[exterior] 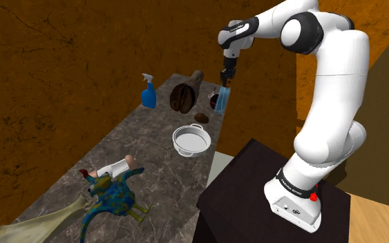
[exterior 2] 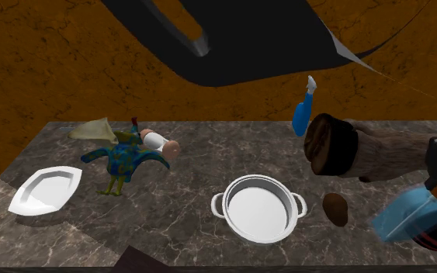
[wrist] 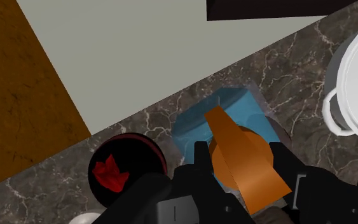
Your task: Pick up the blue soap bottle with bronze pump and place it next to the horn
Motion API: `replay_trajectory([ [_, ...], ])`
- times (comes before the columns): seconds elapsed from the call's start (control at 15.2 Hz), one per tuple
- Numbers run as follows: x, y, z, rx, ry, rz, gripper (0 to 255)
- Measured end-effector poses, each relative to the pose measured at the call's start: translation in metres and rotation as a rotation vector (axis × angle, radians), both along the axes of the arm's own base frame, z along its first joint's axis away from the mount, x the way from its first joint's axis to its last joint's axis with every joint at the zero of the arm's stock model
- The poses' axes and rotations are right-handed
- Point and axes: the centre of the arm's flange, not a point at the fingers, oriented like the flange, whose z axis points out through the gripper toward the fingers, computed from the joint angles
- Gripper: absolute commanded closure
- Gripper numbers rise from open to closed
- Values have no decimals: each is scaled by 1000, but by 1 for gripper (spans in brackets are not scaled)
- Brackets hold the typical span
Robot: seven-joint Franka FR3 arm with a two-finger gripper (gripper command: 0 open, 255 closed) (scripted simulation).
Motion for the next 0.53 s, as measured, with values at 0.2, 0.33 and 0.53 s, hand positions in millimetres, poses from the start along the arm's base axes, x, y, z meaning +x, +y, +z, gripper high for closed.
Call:
replay_trajectory([
  [0.2, 0, 1, -17, 0, 0, 0, 255],
  [0.33, 0, 0, -27, 0, 0, 0, 255],
  [0.53, 1, 1, -43, 0, 0, 0, 255],
])
